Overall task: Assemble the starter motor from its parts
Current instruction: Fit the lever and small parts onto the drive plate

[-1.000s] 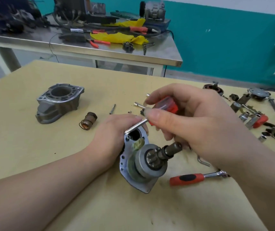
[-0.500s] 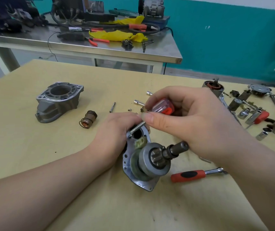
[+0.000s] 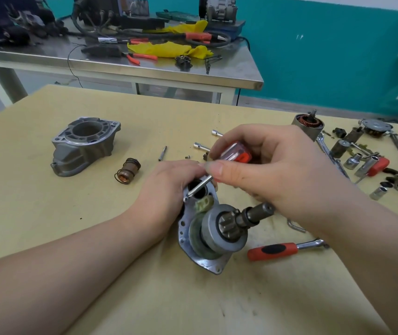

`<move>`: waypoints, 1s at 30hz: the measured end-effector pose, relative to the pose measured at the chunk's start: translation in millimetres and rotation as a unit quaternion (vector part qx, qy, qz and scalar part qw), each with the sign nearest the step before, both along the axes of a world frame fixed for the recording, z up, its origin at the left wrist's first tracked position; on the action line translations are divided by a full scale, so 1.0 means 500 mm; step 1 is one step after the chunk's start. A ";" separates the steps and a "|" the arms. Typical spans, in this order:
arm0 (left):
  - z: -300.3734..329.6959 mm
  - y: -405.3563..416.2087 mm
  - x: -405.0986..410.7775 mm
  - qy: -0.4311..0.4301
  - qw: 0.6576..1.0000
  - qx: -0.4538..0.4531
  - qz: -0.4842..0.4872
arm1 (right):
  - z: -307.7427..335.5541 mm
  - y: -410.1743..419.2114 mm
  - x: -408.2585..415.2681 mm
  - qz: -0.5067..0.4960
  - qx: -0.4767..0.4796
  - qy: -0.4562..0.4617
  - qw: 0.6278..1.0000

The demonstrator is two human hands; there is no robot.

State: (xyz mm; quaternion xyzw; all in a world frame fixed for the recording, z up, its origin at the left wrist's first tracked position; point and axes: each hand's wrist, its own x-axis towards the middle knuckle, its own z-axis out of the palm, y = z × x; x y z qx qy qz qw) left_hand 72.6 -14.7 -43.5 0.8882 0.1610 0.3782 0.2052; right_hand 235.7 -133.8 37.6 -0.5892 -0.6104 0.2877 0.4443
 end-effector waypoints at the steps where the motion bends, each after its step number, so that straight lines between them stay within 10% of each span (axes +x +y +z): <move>1: 0.001 0.001 -0.002 -0.001 1.000 -0.004 -0.006 | -0.001 0.002 0.003 -0.006 0.004 0.025 1.000; 4: -0.002 -0.010 -0.001 0.002 0.999 -0.037 0.002 | -0.009 0.015 0.018 -0.039 0.002 0.177 0.983; 8: 0.001 -0.028 0.010 -0.058 0.911 -0.409 -0.003 | -0.028 0.033 0.029 -0.045 -0.035 0.357 0.932; 30: 0.009 -0.021 0.001 -0.003 0.916 -0.400 0.033 | -0.076 0.066 0.041 -0.096 -0.083 0.519 0.845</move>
